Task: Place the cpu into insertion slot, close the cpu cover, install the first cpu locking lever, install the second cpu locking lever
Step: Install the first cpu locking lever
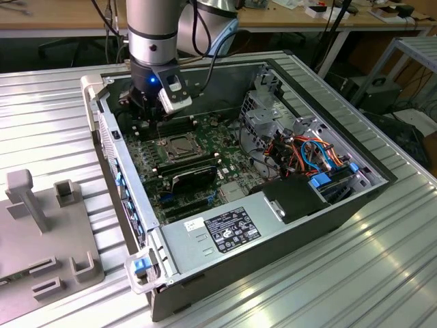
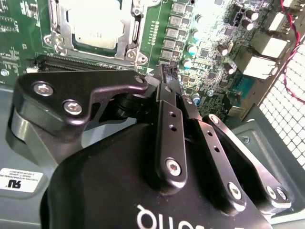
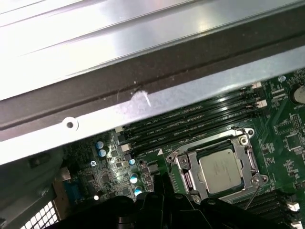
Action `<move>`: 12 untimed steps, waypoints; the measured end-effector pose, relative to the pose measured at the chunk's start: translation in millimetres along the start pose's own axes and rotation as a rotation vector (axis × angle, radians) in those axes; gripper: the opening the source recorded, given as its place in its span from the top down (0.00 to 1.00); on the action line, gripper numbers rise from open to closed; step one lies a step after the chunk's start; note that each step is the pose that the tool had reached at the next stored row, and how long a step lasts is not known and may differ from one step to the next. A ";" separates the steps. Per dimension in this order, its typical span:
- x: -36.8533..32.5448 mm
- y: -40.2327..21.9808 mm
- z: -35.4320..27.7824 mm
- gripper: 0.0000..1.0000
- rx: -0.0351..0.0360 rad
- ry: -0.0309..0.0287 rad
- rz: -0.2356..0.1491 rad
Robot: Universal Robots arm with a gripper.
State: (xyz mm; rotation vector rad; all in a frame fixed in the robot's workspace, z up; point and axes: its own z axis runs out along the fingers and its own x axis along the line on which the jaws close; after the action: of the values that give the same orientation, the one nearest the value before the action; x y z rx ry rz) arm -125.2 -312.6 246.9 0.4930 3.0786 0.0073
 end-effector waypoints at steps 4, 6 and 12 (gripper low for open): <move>-4.7 4.1 0.2 0.89 -0.0008 0.0003 -0.011; -4.9 6.0 0.4 0.89 -0.0011 0.0005 -0.025; -4.2 5.7 1.9 0.89 -0.0025 0.0027 -0.106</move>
State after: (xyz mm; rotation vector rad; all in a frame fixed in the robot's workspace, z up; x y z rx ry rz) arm -119.4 -308.4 245.2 0.3288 3.1025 0.0099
